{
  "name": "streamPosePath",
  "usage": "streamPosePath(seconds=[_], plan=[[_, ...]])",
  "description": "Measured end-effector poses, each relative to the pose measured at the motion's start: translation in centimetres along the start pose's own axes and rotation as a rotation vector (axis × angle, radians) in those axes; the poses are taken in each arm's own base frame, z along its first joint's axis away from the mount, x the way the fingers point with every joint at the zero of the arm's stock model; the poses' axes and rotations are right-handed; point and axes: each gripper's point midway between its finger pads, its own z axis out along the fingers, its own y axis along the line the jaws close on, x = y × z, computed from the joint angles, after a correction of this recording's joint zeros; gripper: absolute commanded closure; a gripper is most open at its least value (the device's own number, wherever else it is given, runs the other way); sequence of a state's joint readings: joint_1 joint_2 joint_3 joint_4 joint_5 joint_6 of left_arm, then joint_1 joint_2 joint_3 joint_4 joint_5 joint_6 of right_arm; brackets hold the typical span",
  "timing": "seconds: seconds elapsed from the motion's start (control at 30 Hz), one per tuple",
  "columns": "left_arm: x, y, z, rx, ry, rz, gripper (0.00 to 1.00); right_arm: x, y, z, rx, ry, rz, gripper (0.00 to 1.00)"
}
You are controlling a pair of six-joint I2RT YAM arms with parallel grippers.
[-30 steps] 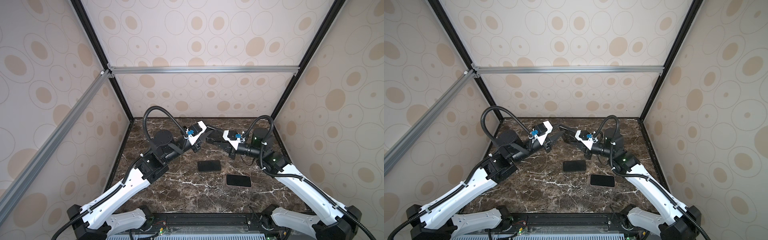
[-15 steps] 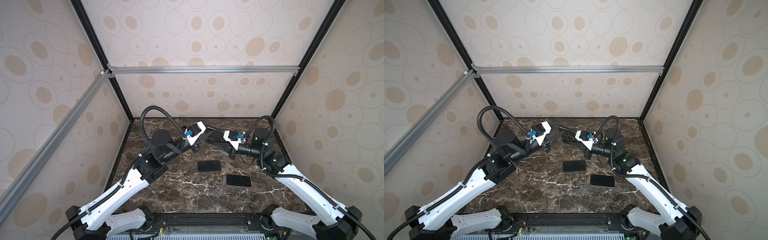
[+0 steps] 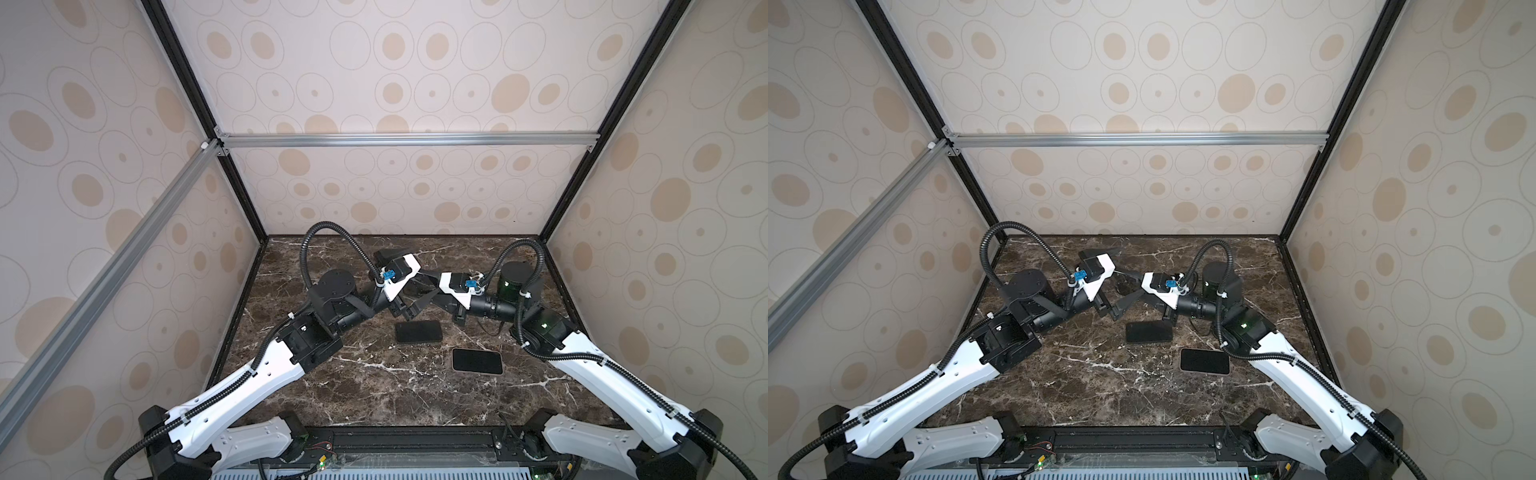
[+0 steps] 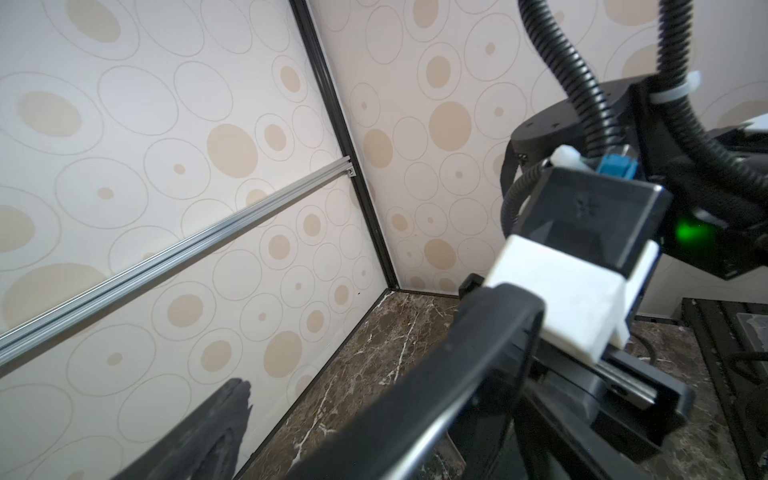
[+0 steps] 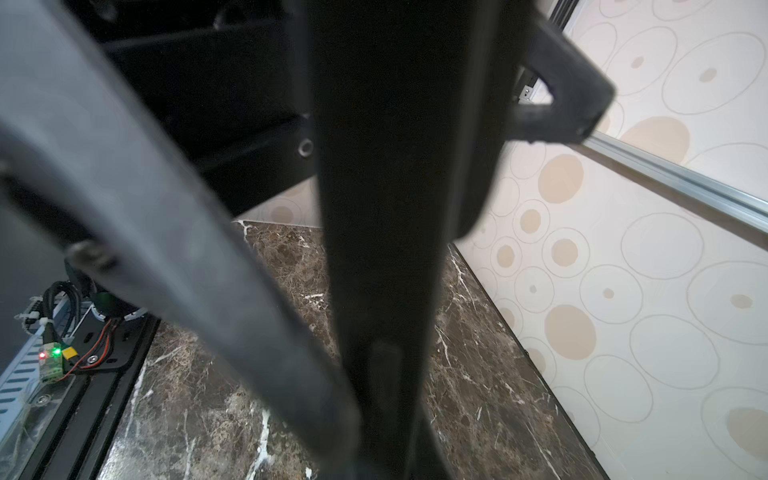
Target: Take the phone out of the phone case
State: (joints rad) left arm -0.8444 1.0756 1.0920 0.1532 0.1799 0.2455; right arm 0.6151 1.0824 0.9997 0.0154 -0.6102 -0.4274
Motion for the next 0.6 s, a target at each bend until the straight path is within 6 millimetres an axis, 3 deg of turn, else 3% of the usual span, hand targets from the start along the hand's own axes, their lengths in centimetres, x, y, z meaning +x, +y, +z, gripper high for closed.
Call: streamPosePath(seconds=[0.23,0.3,0.4,0.5,0.6], plan=[[-3.5,3.0,-3.5,-0.166,-0.12,-0.004,0.04,0.6,-1.7,-0.2,0.107,0.026,0.051,1.0],[-4.3,3.2,-4.0,-0.174,-0.151,-0.006,0.14,0.8,-2.1,-0.3,0.132,0.034,0.069,1.0],[-4.8,3.1,-4.1,-0.166,-0.177,-0.009,0.37,1.1,-2.5,-0.3,0.156,0.045,0.097,1.0],[-4.3,2.5,-3.7,-0.139,-0.171,-0.007,0.5,1.3,-2.6,-0.4,0.164,0.053,0.12,1.0],[-3.7,2.0,-2.9,-0.112,-0.156,-0.003,0.54,1.4,-2.6,-0.4,0.165,0.057,0.136,1.0]])
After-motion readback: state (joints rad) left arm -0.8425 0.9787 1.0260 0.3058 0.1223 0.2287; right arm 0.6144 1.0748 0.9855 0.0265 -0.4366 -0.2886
